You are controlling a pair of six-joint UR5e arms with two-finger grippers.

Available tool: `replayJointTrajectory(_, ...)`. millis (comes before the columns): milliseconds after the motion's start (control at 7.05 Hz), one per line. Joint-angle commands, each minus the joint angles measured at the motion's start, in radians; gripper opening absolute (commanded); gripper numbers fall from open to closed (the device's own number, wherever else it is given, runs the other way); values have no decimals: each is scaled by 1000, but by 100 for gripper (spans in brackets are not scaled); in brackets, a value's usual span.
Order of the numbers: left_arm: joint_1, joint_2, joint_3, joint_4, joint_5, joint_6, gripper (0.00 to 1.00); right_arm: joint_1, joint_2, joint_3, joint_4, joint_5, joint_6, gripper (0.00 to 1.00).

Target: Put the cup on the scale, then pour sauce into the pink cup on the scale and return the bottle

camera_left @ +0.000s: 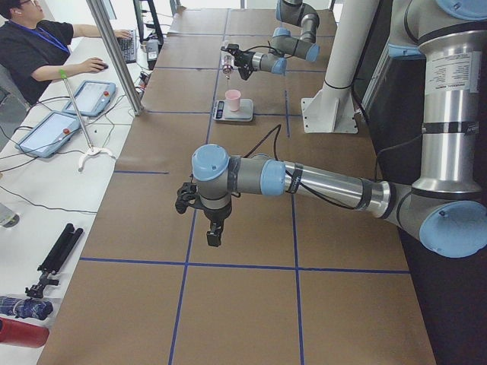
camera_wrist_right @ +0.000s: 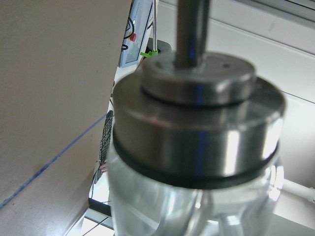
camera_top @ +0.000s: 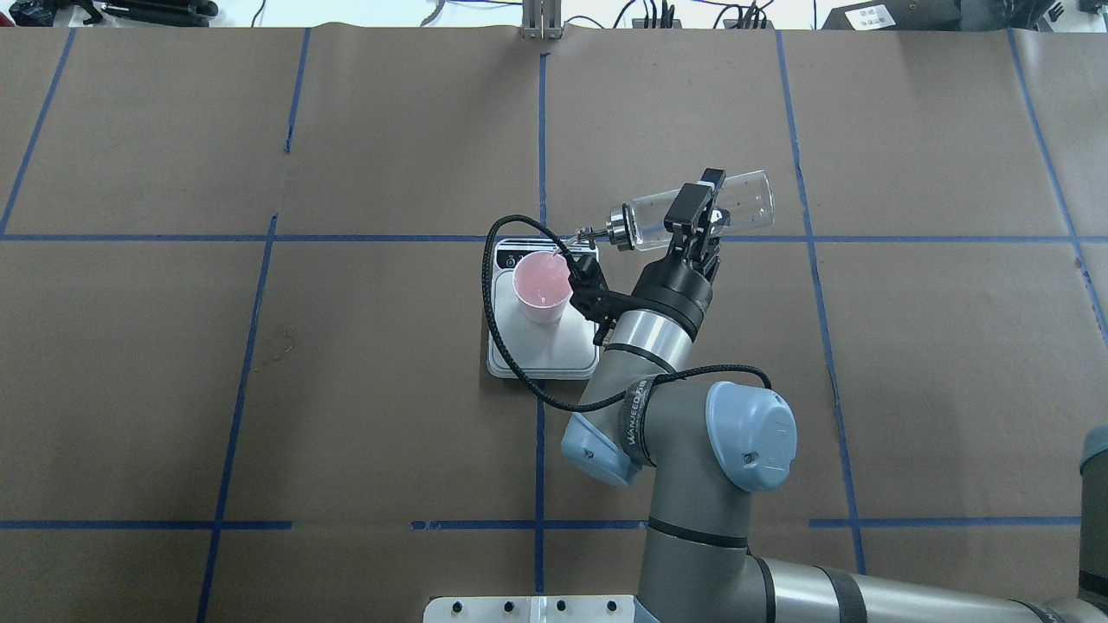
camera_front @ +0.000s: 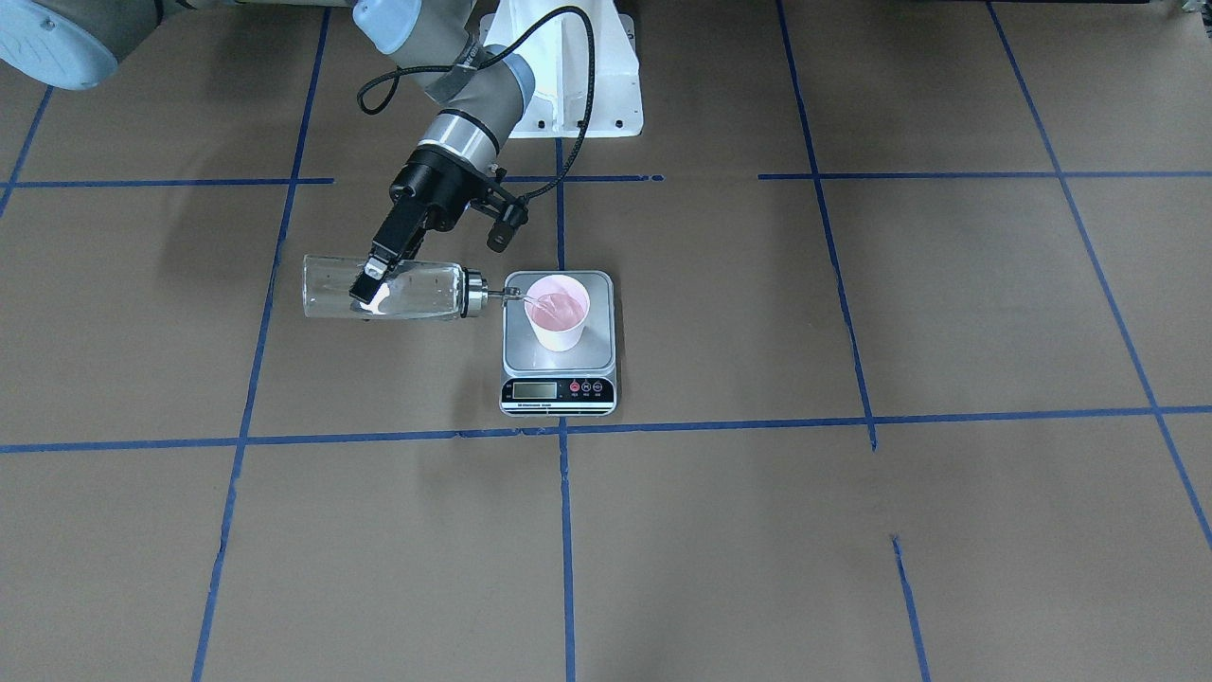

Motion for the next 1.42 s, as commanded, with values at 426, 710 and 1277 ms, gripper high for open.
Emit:
replayJointTrajectory(426, 0, 1, -7, 0, 0, 0, 100, 1, 2, 2, 2, 0, 19, 0)
replayJointTrajectory(710, 0, 1, -7, 0, 0, 0, 100, -1, -4, 3, 2, 1, 63, 0)
replayJointTrajectory(1277, 0, 1, -16, 0, 0, 0, 100, -39, -1, 6, 9, 14, 267, 0)
